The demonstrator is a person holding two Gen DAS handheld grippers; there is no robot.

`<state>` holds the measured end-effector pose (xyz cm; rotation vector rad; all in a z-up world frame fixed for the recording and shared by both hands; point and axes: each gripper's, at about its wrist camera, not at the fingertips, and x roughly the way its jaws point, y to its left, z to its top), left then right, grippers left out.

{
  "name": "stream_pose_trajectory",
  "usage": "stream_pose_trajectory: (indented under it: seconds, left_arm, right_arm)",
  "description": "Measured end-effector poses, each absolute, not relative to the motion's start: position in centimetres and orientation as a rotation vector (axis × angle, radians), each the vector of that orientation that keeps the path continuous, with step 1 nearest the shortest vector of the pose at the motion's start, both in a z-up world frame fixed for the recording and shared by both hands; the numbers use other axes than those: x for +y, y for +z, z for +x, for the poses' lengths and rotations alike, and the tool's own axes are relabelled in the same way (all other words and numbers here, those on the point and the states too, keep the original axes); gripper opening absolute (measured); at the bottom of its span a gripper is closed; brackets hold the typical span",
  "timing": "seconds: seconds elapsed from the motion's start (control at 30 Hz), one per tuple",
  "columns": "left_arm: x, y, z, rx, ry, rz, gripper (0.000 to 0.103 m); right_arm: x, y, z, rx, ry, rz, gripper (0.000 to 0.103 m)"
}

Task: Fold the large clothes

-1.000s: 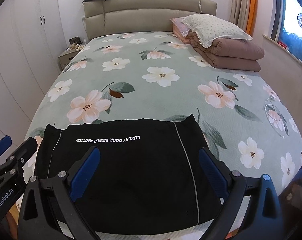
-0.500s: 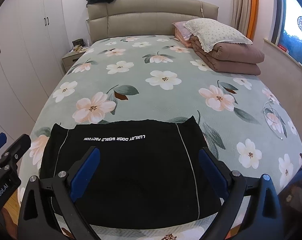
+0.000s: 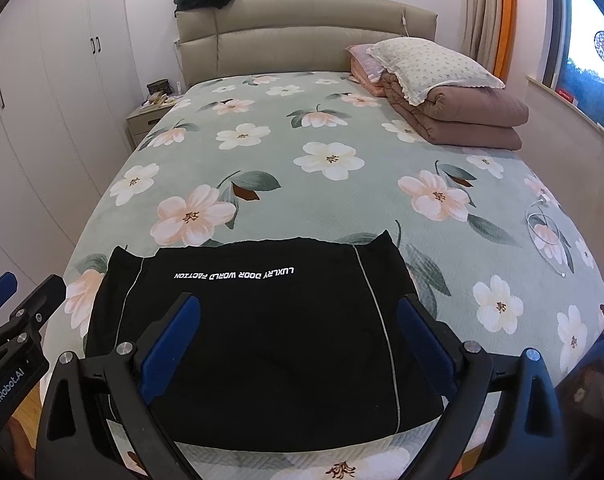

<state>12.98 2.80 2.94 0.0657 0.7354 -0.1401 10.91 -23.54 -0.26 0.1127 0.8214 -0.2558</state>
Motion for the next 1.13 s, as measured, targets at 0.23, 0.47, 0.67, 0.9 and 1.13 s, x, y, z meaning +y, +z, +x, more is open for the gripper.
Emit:
stream_pose_trajectory:
  seconds: [0.23, 0.47, 0.67, 0.9, 1.13]
  left_arm:
    - [2.4, 3.0, 12.4, 0.726, -0.141, 0.082, 0.08]
    - [2.2, 2.7, 12.6, 0.738, -0.138, 0.09, 0.08]
    - [2.2, 2.6, 12.7, 0.743, -0.138, 0.092, 0.08]
    - [1.8, 2.9, 12.6, 0.727, -0.128, 0.105, 0.08]
    - [1.8, 2.9, 12.2, 0.692, -0.16, 0.115, 0.08]
  right_arm:
    - [-22.8, 0.1, 10.6, 0.806, -0.253, 0.066, 0.099]
    - [-23.3, -0.3, 10.8, 0.824, -0.24, 0.091, 0.099]
    - [-23.8, -0.6, 10.8, 0.832, -0.239, 0.11, 0.099]
    - [-23.8, -0.7, 10.8, 0.831, -0.235, 0.102, 0.099]
    - [-23.9, -1.0, 11.0, 0.836, -0.233, 0.098, 0.099]
